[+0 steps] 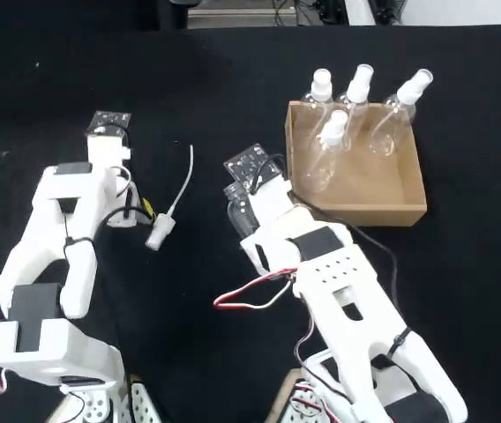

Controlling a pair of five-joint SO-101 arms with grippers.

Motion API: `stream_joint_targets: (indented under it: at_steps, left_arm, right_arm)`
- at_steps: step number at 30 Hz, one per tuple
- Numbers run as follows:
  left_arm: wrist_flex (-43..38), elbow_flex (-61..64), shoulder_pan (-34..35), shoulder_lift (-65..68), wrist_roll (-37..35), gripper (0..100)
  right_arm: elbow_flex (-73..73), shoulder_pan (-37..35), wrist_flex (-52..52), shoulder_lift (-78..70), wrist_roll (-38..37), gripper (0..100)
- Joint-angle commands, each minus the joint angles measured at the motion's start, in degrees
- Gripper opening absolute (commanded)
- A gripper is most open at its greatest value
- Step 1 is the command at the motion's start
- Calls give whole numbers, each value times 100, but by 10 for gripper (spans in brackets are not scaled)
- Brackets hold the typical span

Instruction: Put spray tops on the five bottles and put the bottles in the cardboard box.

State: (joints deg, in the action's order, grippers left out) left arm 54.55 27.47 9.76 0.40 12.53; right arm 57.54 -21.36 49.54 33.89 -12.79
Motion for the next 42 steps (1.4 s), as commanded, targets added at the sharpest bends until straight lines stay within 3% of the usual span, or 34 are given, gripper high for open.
stream_joint_targets:
  at_steps: [1,6,11,14,16,19,27,31,42]
  left_arm:
    - [738,-716,66,-44,-79,270]
    - [1363,-945,4,-44,-70,270]
    - [1960,-989,-637,-44,-9,270]
    - [1908,-822,-954,44,615,270]
    - [1380,-488,-980,149,1029,270]
    - [844,-312,-796,325,1169,270]
    - [791,-892,92,633,1160,266]
    - [809,-1262,453,826,1152,204]
    - [923,-1877,338,1055,-870,182]
  right_arm:
    - [-31,-35,-123,233,0,28]
    - [-31,-35,-132,233,-9,28]
    - [-31,-35,-132,233,-9,28]
    - [-31,-35,-132,233,-9,28]
    - [-31,-35,-132,233,-9,28]
    - [-31,-35,-132,233,-9,28]
    - [-31,-35,-132,233,-9,28]
    - [-31,-35,-132,233,-9,28]
    - [-31,-35,-132,233,-9,28]
